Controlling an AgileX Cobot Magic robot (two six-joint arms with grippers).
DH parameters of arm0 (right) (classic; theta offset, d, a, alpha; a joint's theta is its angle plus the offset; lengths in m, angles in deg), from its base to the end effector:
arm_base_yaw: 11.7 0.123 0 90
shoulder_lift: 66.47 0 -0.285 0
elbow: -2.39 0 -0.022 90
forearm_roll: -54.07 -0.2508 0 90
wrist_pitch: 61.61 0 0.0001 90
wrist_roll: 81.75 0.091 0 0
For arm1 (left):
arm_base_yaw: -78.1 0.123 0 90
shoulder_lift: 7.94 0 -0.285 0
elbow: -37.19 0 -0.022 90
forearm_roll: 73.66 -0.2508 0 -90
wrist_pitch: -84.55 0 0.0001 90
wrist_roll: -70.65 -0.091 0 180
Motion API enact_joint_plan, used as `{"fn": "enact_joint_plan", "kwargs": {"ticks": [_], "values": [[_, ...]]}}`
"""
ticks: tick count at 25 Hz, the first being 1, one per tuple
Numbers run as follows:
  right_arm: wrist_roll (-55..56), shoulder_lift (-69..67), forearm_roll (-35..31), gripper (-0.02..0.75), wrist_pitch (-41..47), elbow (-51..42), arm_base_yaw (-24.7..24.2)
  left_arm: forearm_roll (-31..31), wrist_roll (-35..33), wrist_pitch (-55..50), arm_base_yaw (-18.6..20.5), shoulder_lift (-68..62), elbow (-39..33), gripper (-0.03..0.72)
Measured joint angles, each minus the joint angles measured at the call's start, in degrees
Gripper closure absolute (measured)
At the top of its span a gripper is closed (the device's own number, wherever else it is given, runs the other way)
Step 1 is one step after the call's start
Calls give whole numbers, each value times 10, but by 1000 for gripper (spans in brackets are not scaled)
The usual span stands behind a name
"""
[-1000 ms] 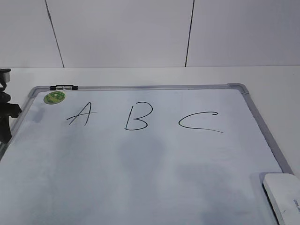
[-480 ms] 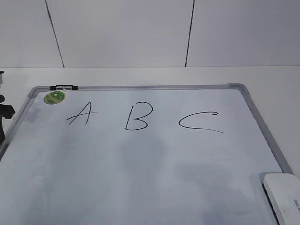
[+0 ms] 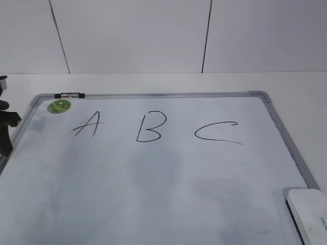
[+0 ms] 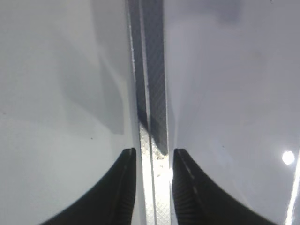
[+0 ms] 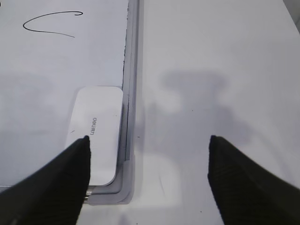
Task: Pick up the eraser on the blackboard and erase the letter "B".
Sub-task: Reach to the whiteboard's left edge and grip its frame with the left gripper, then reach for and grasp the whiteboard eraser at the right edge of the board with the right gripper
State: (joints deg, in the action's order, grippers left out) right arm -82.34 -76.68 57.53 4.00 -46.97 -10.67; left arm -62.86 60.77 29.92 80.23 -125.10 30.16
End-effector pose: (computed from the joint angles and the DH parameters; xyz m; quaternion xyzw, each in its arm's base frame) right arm -0.0010 -0.0050 0.2671 -0.0110 0.8873 -0.0284 0.4603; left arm 0.3527 -0.0008 0.1639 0.0137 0.9969 -0.0758 0.0183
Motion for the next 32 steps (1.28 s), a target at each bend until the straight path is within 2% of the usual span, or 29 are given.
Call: {"fn": "enact_joint_plan", "kwargs": {"ticks": [32], "values": [[0,0,0,152,1,0,0,-8,-2,0,0,-26,6,477]]}}
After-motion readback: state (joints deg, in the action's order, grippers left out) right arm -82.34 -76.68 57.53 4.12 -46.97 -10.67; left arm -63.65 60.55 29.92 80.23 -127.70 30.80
